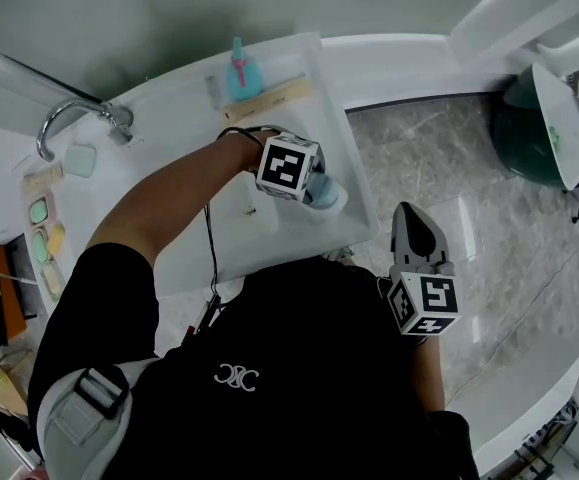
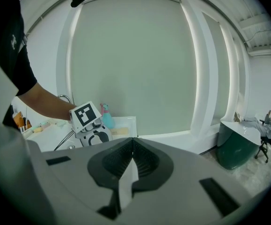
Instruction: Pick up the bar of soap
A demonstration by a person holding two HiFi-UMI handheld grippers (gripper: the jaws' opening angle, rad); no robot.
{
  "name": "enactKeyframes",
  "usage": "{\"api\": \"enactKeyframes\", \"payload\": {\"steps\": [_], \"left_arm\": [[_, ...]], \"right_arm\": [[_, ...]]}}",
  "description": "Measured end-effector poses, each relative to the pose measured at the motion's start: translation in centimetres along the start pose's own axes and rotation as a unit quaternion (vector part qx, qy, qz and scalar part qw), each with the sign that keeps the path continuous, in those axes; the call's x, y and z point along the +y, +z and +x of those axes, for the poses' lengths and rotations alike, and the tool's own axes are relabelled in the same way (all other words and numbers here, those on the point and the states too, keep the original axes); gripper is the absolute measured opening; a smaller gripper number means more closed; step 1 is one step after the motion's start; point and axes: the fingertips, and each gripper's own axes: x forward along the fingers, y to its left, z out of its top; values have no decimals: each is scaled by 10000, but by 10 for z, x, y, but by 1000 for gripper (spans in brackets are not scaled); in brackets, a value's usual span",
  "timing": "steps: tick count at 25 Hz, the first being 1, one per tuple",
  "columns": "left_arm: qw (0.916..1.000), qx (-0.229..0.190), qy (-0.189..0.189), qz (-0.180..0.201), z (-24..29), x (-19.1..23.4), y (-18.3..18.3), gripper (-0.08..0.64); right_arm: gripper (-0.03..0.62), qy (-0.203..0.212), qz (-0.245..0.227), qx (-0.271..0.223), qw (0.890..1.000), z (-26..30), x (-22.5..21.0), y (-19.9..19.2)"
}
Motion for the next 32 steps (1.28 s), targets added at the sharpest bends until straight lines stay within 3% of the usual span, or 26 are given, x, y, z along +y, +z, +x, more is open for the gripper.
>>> {"api": "enactKeyframes", "payload": {"steps": [6, 10, 16, 23, 32], "left_arm": [[9971, -559, 339, -388, -20, 2, 8, 270], [9880, -1149, 615, -825, -38, 4, 14, 270], [9637, -2018, 1191, -1278, -70, -4, 27, 270], [9373, -2539, 1753, -1619, -88, -34, 31, 270], [8864, -3222, 2548, -2133, -120, -76, 37, 270]], "right_arm": [[6, 119, -36, -11, 9999, 4, 7, 0], [6, 205, -51, -25, 9998, 7, 12, 1], [6, 298, -51, -89, 9995, 12, 20, 1], [6, 359, -63, -205, 9991, 21, 32, 3], [6, 673, 186, -281, 9972, 30, 55, 3]]}}
